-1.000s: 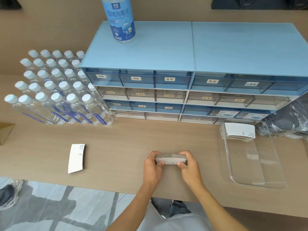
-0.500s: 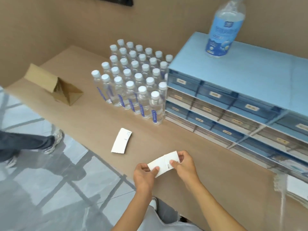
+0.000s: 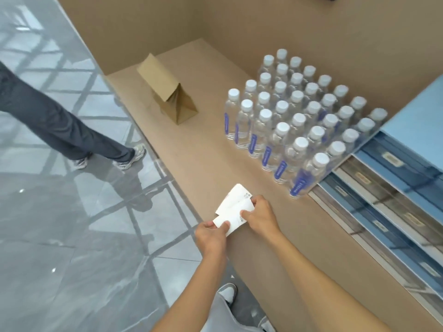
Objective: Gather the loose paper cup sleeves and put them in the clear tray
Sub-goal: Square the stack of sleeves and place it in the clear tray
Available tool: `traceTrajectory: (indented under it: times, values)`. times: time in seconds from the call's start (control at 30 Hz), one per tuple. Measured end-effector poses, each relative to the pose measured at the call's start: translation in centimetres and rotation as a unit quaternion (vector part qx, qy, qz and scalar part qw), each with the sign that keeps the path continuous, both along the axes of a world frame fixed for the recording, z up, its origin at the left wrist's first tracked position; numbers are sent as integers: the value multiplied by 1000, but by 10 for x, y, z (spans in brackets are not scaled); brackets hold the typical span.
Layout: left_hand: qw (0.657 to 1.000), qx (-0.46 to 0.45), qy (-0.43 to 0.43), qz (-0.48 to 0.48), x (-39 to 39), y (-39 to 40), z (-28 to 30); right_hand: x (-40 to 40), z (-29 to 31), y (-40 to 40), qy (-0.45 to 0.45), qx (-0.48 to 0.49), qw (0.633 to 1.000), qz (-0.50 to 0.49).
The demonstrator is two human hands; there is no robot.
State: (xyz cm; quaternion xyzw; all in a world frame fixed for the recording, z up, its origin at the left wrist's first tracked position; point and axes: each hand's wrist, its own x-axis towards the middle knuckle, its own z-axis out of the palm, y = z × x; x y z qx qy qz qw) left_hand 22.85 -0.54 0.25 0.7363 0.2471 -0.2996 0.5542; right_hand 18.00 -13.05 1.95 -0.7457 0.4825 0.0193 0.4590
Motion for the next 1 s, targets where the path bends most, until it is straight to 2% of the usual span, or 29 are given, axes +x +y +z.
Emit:
traceTrajectory:
  times: [0.2,0.43,0.73,0.9,1.0]
  values:
    - [999,8,15,49,27,-21,1,47,0,-19,92,-53,992,73]
    - [997,45,42,52,28,-27,-5,65,-9,-30,150,-47,978,136]
    - [996,35,74,33,32,-32,-4,67,-9,-42,142,-8,983,113]
    - [996,18,91,14,40,-30,-8,58,-11,-52,107,93,988,64]
    - [994,-28,107,-3,40,-25,-10,47,-11,-51,60,156,986,15]
